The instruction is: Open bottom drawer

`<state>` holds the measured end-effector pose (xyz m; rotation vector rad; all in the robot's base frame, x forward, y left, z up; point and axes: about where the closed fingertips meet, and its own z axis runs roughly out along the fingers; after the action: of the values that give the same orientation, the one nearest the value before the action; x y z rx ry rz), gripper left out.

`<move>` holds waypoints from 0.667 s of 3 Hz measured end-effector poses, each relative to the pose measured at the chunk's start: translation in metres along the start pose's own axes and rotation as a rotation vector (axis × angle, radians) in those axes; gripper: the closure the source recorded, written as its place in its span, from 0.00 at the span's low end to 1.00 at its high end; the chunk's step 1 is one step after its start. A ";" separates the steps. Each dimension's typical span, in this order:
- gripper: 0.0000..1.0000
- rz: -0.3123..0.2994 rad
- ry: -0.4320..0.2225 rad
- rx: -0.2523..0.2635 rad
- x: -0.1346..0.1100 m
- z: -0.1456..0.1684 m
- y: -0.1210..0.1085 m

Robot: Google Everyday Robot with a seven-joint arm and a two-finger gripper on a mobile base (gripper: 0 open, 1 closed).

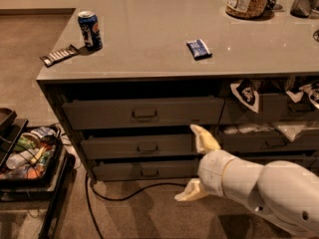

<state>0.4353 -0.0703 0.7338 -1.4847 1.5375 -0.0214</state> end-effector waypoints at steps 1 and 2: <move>0.00 0.003 0.002 0.001 0.001 0.000 0.000; 0.00 0.016 0.029 -0.007 0.011 0.018 0.002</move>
Offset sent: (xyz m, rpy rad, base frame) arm 0.0601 0.0137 -0.0904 -0.0651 0.1067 -0.1044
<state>0.4473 -0.0677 0.7163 -1.4830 1.5737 -0.0285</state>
